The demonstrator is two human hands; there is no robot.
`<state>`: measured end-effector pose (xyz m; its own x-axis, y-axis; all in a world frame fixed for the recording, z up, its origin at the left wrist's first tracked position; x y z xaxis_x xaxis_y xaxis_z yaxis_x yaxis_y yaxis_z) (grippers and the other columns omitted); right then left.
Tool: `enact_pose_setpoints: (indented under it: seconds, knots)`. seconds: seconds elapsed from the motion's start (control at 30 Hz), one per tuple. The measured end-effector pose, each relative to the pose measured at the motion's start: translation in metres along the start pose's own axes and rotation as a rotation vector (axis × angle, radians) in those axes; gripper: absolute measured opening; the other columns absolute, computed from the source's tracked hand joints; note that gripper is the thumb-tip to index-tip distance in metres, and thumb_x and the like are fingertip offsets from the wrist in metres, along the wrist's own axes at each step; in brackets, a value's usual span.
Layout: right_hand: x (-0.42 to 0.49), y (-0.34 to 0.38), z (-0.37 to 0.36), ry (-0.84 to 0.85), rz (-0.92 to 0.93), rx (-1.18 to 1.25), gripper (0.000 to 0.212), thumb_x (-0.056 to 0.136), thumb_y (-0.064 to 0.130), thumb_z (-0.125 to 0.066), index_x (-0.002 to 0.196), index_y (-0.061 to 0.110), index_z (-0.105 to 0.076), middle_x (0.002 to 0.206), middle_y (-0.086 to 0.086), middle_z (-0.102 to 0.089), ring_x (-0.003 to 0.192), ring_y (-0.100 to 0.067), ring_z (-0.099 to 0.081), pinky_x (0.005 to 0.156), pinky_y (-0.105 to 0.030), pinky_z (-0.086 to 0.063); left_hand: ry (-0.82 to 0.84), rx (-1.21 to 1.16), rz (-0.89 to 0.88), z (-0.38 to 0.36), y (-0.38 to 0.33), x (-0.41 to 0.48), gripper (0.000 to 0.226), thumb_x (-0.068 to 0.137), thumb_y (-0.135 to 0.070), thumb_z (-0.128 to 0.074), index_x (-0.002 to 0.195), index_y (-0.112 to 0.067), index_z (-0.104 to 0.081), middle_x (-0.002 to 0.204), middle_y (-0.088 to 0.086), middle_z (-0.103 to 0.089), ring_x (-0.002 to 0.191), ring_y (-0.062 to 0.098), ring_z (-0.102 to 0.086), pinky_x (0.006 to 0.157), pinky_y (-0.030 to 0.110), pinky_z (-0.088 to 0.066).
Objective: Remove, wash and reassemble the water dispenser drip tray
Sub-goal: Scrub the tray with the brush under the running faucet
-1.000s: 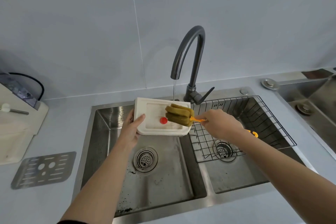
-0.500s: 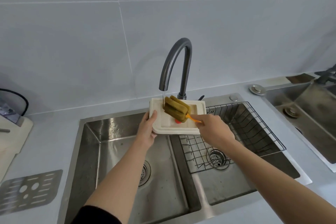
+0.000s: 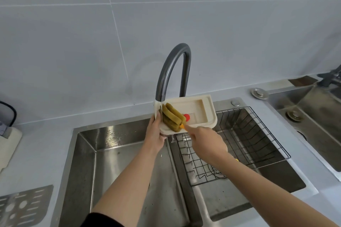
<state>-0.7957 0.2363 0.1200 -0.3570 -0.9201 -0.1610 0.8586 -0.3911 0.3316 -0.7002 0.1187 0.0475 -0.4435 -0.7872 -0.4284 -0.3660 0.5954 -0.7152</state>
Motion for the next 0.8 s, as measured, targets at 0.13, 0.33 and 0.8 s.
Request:
enact_pose_setpoints:
  seconds: [0.13,0.33,0.8]
  knots:
    - [-0.001,0.002,-0.006,0.023,0.07,-0.044,0.045,0.089,0.009,-0.035,0.125,0.035,-0.042,0.099,-0.007,-0.06,0.091,-0.032,-0.056,0.062,-0.033,-0.039,-0.014,-0.008,-0.024,0.009,-0.005,0.002,0.042,0.093,-0.034,-0.044,0.132,-0.02,-0.047,0.127,0.011,-0.058,0.101,0.024,-0.061,0.078,0.04,-0.051]
    - [-0.009,0.005,-0.013,-0.01,0.238,-0.099,0.056,0.085,0.006,-0.039,0.129,0.042,-0.039,0.087,0.002,-0.056,0.083,-0.028,-0.056,0.058,-0.031,-0.038,-0.071,0.069,-0.08,0.029,-0.018,0.003,0.04,0.093,-0.033,-0.045,0.129,-0.017,-0.048,0.124,0.014,-0.056,0.105,0.029,-0.058,0.077,0.04,-0.05]
    - [-0.006,-0.004,-0.016,-0.027,0.277,-0.27,0.057,0.086,0.002,-0.039,0.131,0.038,-0.04,0.091,0.002,-0.06,0.075,-0.023,-0.058,0.054,-0.029,-0.039,-0.216,0.052,-0.184,0.085,-0.051,-0.013,0.034,0.089,-0.021,-0.056,0.122,-0.015,-0.052,0.122,0.015,-0.059,0.108,0.035,-0.057,0.088,0.051,-0.05]
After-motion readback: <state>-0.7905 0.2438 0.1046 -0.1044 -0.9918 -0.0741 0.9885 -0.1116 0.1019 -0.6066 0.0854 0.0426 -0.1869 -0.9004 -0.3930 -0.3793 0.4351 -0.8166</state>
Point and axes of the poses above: each hand's wrist, its own x-axis towards the middle knuckle, its own z-axis out of the back of the hand, y = z × x, the point moved 3 cm from there along x, towards the middle knuckle
